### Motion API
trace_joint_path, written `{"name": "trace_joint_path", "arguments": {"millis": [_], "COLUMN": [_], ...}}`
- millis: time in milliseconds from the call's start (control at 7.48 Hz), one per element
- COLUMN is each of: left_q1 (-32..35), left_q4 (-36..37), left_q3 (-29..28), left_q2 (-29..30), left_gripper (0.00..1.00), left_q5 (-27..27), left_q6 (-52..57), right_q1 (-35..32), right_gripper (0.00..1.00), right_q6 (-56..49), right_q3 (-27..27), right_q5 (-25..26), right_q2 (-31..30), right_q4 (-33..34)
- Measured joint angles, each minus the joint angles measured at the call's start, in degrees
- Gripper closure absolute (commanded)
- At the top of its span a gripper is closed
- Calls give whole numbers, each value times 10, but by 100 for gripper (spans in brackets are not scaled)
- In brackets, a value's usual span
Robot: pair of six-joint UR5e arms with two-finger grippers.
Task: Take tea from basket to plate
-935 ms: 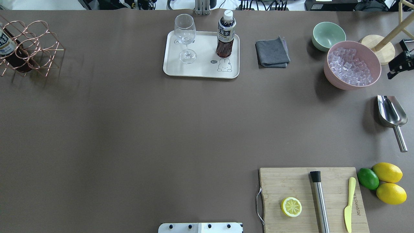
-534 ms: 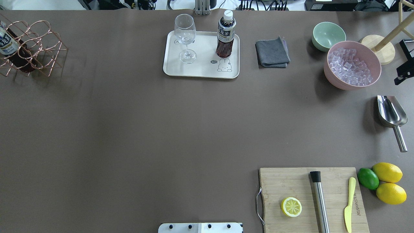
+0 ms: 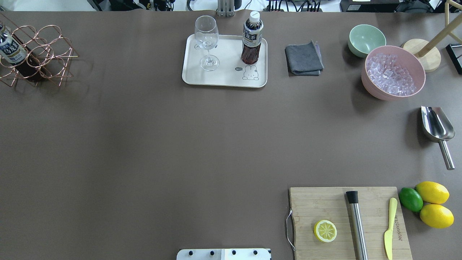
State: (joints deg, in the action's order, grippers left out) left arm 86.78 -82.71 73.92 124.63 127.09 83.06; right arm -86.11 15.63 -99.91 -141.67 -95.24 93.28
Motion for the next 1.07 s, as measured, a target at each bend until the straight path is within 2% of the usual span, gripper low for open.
{"name": "trace_joint_path", "arguments": {"millis": [534, 668, 802, 1069], "left_q1": [-1, -1, -1, -1], "left_q4": [-1, -1, 0, 5], "left_q3": [0, 2, 3, 5], "left_q2": [0, 0, 0, -2], "left_gripper": [100, 82, 2, 2], "left_q5": [0, 1, 1, 14], "left_q6": [0, 0, 0, -27], "right_q1": [-45, -51, -45, 11], "right_gripper": [0, 0, 0, 0], "right_q6": [-3, 0, 14, 74], "right_q3": [3, -5, -16, -28], "right_q5": [29, 34, 37, 62], "right_q2": [-15, -16, -12, 12], "right_q4": [-1, 10, 37, 70]}}
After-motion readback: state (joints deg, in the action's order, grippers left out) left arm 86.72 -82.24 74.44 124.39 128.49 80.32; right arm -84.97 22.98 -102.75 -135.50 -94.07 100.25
